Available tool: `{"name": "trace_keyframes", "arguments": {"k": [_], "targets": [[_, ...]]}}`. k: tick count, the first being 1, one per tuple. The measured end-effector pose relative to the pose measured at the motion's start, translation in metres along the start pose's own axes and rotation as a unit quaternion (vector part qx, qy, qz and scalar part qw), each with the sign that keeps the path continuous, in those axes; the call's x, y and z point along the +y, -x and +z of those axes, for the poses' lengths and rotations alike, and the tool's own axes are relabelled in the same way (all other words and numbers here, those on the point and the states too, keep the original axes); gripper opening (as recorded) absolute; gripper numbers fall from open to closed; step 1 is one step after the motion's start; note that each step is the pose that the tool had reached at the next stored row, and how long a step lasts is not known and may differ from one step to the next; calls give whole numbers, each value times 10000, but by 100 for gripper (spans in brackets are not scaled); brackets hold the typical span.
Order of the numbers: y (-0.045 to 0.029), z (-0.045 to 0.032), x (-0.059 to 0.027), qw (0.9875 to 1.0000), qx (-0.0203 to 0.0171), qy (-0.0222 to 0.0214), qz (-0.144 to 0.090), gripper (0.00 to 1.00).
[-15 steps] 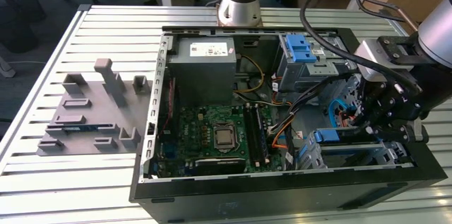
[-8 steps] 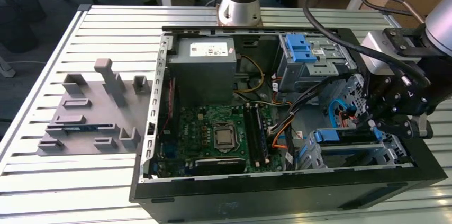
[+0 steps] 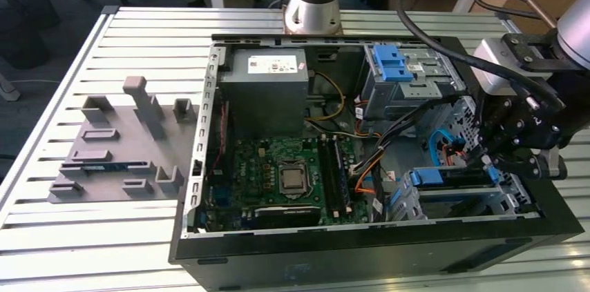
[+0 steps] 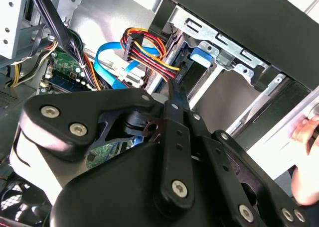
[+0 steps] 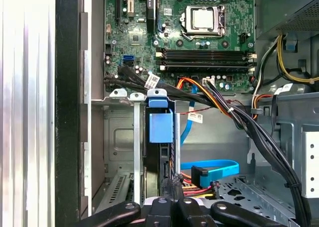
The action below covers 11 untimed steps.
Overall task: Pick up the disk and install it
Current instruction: 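Insert the first disk wire, then insert the second disk wire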
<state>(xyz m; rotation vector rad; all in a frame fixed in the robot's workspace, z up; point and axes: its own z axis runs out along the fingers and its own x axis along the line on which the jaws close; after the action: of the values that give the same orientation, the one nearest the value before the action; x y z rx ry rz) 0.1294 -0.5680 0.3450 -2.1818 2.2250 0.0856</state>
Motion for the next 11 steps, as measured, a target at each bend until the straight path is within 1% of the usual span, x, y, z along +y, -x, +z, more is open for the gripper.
{"name": "trace_keyframes", "arguments": {"k": [7,11], "targets": [[1,-23,1,10000,-1,0,0,11],[3,-49,3,10000,-1,0,-1,11]]}}
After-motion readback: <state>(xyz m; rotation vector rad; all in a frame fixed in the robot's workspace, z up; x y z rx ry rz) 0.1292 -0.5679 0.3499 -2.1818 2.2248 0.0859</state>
